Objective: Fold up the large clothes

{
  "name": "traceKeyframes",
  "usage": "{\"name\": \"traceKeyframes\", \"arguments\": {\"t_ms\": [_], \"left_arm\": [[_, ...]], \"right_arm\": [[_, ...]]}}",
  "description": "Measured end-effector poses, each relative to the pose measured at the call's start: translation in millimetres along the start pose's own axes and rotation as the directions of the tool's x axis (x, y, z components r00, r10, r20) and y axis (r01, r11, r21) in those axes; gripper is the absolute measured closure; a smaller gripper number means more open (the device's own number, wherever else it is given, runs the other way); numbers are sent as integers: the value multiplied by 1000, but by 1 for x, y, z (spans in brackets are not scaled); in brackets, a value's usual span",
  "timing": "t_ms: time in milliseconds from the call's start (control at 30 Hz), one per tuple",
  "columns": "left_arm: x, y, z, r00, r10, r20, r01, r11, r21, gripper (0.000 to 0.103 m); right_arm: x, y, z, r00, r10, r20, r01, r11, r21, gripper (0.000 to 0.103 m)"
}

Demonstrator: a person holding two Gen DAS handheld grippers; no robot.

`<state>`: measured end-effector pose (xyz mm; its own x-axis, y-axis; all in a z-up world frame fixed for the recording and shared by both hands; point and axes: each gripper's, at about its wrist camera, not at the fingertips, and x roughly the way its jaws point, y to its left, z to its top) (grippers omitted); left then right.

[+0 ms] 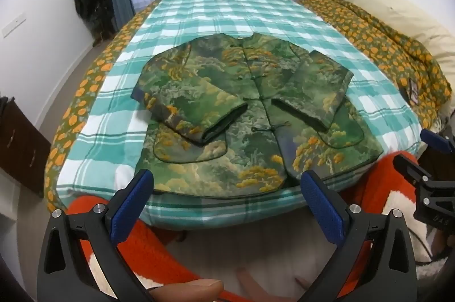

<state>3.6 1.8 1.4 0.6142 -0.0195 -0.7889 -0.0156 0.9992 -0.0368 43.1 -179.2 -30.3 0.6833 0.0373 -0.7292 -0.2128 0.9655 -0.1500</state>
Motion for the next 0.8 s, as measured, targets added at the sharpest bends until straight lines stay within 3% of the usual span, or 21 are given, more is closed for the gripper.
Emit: {"name": "traceKeyframes", "arguments": {"t_ms": [800], "left_arm": [[7, -5, -5, 1000, 10, -19, -9, 1000, 16, 0]], "right_arm": [[6, 1, -1, 1000, 5, -12, -5, 1000, 1, 13]]}}
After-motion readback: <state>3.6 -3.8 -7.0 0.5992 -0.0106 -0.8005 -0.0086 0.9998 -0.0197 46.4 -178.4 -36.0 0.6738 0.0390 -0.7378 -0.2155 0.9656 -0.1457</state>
